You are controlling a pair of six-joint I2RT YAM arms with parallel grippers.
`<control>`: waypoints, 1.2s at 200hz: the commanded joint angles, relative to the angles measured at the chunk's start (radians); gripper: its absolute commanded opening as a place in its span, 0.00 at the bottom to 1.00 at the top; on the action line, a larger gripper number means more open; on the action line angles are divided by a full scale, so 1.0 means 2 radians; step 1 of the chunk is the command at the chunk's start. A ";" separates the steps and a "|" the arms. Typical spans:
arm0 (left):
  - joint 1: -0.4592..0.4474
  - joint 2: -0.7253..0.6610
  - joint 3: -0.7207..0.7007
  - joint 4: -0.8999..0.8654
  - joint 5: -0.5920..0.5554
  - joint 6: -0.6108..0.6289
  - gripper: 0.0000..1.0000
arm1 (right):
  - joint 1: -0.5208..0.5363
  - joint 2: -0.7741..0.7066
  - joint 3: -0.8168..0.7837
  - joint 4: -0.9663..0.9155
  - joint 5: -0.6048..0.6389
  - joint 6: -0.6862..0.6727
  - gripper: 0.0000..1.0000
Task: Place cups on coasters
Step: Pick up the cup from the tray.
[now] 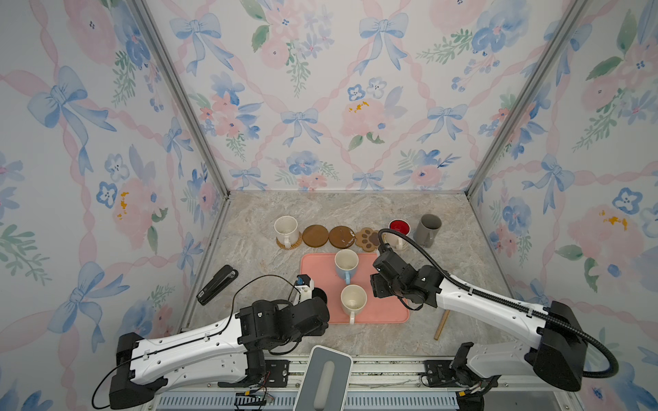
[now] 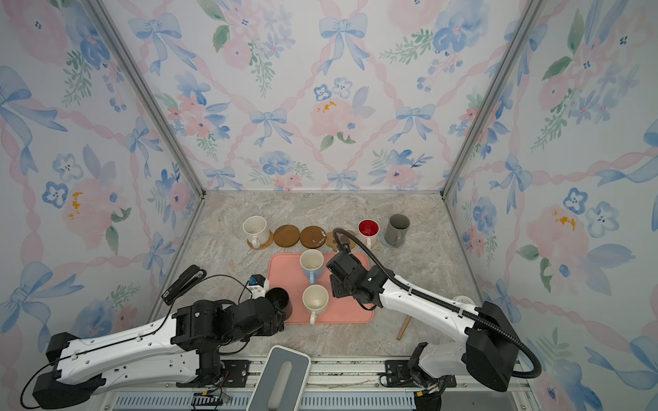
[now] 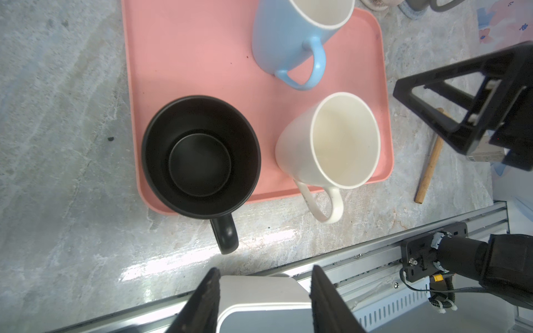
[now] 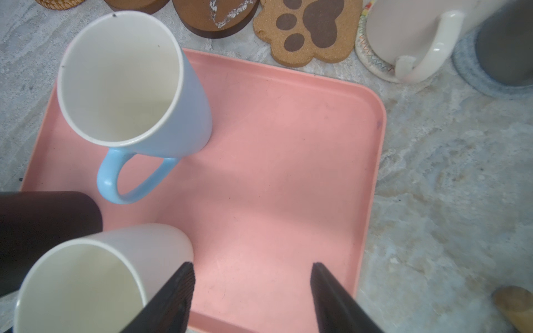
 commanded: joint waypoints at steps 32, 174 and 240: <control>-0.006 0.027 -0.028 -0.015 0.002 -0.043 0.50 | 0.001 -0.001 -0.015 0.015 0.006 0.008 0.68; 0.008 0.080 -0.055 -0.010 -0.042 -0.071 0.57 | -0.010 0.008 -0.035 0.045 -0.003 0.014 0.68; 0.034 0.077 -0.051 0.012 -0.043 -0.047 0.56 | -0.017 0.010 -0.041 0.050 -0.010 0.013 0.68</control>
